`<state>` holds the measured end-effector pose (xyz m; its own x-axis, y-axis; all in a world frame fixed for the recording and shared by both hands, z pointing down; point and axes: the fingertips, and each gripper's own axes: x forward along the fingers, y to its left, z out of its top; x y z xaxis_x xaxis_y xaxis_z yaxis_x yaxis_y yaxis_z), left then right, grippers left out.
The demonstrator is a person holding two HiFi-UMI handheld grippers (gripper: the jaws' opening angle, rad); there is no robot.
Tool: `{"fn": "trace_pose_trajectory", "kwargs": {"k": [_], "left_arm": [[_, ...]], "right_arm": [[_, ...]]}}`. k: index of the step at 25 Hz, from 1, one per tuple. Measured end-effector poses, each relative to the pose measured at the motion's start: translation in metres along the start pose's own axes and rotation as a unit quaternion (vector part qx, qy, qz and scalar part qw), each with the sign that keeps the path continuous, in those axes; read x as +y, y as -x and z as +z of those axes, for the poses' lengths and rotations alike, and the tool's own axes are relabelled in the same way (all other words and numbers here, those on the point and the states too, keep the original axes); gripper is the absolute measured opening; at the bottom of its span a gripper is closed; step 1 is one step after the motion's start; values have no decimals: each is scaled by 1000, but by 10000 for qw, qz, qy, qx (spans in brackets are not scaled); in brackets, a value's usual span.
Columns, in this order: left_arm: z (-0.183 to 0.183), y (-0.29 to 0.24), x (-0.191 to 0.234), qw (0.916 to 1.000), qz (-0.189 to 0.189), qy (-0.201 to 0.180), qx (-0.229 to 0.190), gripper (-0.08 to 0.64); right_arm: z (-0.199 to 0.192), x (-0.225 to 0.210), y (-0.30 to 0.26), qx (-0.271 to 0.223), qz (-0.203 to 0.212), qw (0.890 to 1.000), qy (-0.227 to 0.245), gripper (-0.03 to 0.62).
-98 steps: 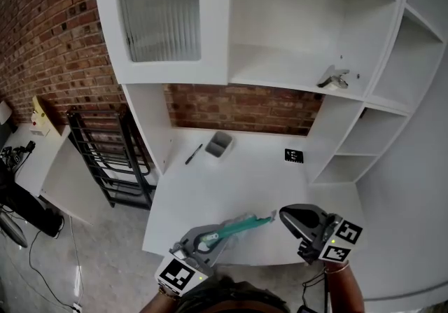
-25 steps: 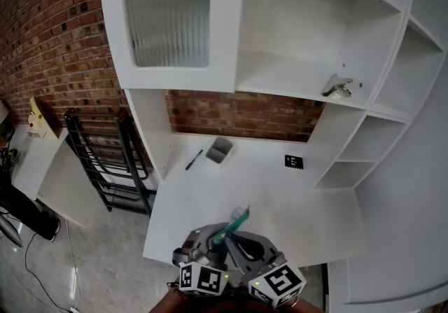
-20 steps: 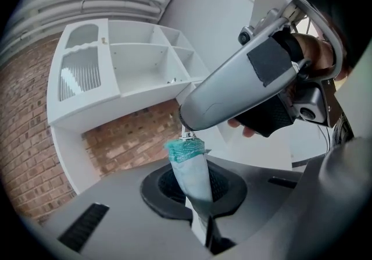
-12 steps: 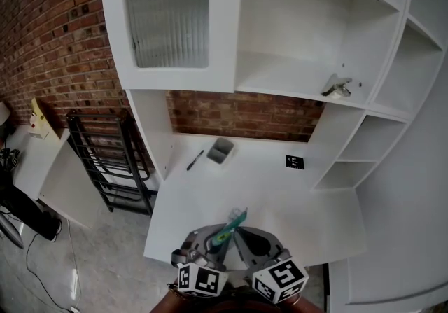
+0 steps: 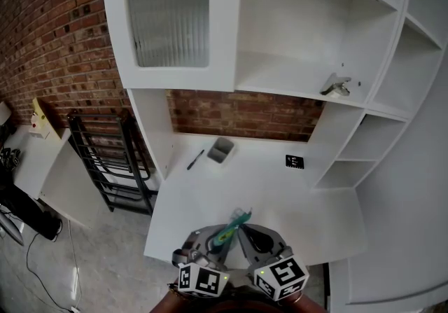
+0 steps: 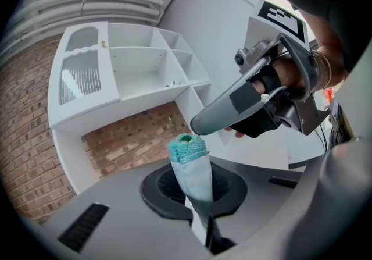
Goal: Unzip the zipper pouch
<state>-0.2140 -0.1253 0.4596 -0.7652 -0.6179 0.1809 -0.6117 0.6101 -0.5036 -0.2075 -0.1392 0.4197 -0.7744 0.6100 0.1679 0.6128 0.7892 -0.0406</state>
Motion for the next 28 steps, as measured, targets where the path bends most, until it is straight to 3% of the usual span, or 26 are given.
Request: {"fn": "trace_pose_trajectory", "kwargs": {"k": [28], "left_arm": [[0,7,-14,9993,-346,46,-99,2]], "right_arm": [[-12,-59,16,144,-862,9962,17,6]]}}
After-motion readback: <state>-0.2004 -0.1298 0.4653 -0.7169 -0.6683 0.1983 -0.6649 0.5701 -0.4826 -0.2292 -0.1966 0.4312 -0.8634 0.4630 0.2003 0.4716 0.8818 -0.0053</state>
